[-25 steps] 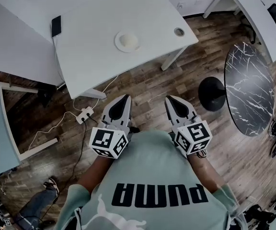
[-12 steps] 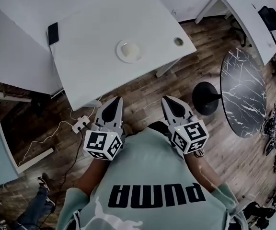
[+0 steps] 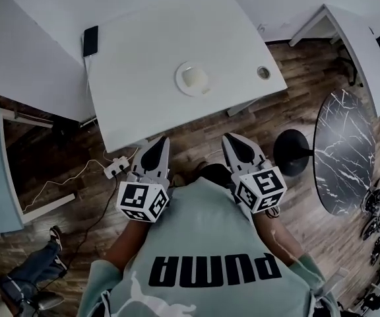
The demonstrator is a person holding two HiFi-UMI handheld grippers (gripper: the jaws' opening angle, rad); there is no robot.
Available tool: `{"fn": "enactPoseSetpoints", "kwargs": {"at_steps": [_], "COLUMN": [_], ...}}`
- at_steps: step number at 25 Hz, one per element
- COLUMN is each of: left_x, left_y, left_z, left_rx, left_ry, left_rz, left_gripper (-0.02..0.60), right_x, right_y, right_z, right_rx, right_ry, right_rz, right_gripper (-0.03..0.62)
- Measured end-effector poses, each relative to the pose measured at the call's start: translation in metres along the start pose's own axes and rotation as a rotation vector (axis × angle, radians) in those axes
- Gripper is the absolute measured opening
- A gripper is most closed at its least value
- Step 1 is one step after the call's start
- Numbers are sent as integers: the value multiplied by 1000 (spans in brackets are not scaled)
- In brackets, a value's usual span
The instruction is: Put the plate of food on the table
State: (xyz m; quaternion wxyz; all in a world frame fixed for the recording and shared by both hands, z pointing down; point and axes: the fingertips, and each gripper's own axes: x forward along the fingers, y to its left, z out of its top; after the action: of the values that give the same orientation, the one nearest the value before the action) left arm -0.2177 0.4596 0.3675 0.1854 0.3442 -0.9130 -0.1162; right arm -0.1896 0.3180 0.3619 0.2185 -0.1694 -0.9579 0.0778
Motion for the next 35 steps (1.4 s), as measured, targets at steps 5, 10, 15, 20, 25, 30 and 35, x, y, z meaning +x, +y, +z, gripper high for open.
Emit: {"fn": "enactPoseSetpoints", "kwargs": {"at_steps": [5,10,15,20,25,30,35], "left_x": [33,77,112,125,128,140,166], "left_y": [5,-4,-14,-18,-13,21,61], "left_z": [7,18,19,18,17,4,-6], "left_rx": [12,5,12,5,8,-41,-70], "left_ry": [5,27,56,73,93,165,260], "left_rz": [66,142,199,225,232,202,149], "left_gripper": [2,2,2,3,5,62,106], "right_x": [19,29,40,49,55,75,99], "right_y": [-37,-80,-117,-137,-144,-147,-146], "right_z": [7,18,23,31,31,24,23], "right_rx": [33,53,67,81,94,113,143], "right_ry": [-6,5,5,-14,-7,48,102], "right_rz": [39,114,175,189,175,148,116], "right_gripper": [8,8,8,8,8,8,8]}}
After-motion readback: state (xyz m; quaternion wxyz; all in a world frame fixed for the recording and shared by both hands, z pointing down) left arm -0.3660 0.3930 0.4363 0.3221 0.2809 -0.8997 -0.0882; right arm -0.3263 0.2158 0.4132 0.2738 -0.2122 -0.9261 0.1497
